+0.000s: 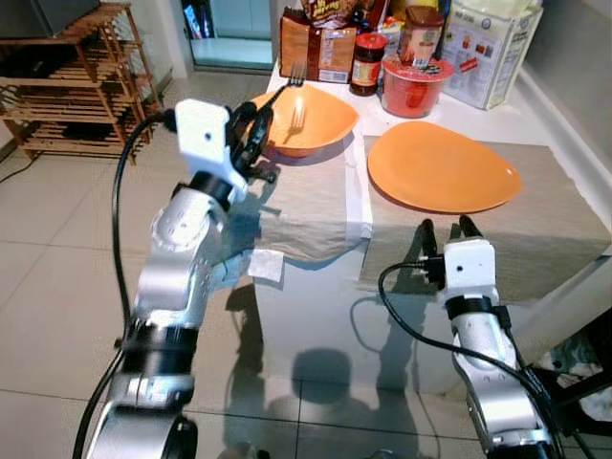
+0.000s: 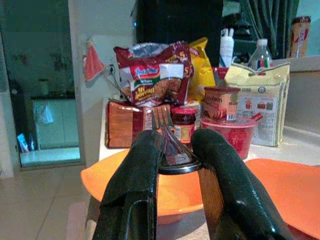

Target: Setting the table

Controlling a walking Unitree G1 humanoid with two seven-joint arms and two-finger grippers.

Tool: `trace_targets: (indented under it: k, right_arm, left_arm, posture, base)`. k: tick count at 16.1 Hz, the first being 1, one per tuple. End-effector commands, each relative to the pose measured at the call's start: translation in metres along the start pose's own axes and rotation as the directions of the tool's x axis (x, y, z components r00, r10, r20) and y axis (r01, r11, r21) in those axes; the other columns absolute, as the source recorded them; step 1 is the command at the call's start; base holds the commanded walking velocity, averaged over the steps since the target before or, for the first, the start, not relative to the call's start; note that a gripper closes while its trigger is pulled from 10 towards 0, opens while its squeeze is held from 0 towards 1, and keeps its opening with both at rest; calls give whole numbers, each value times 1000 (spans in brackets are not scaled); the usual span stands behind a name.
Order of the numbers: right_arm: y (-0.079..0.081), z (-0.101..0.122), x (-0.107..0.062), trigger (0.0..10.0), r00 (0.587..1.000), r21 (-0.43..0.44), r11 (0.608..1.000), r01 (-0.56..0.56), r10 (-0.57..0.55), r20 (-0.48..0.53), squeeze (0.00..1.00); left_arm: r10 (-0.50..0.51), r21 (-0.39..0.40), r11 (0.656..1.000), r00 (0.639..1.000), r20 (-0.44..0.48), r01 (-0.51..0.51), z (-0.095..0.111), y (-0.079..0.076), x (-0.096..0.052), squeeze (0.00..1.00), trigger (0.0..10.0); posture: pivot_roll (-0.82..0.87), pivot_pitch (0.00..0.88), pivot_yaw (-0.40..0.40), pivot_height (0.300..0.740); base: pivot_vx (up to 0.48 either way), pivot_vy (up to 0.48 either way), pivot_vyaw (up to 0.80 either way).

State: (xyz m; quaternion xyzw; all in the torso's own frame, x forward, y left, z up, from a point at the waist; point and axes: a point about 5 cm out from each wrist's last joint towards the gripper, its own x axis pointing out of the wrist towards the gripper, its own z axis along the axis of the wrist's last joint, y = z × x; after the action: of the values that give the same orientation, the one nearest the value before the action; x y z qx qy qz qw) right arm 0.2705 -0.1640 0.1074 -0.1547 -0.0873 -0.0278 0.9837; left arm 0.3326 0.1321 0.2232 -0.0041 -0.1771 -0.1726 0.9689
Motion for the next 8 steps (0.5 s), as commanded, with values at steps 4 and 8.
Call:
trace_targets:
  k: [4, 8]
  right_arm:
    - [-1, 2, 6, 10000, 1000, 23, 1000, 0, 0, 19, 0]
    - [-2, 1, 5, 10000, 1000, 20, 1000, 1, -1, 20, 0]
  left_arm:
    - [-15, -74, 997, 1000, -3, 14, 0, -13, -4, 0, 0]
    - [-19, -84, 996, 1000, -1, 19, 3, -15, 1, 0, 0]
  posture:
    - [52, 0, -23, 722]
    - [45, 0, -20, 722]
  base:
    - [0, 0, 0]
    - [-284, 0, 0]
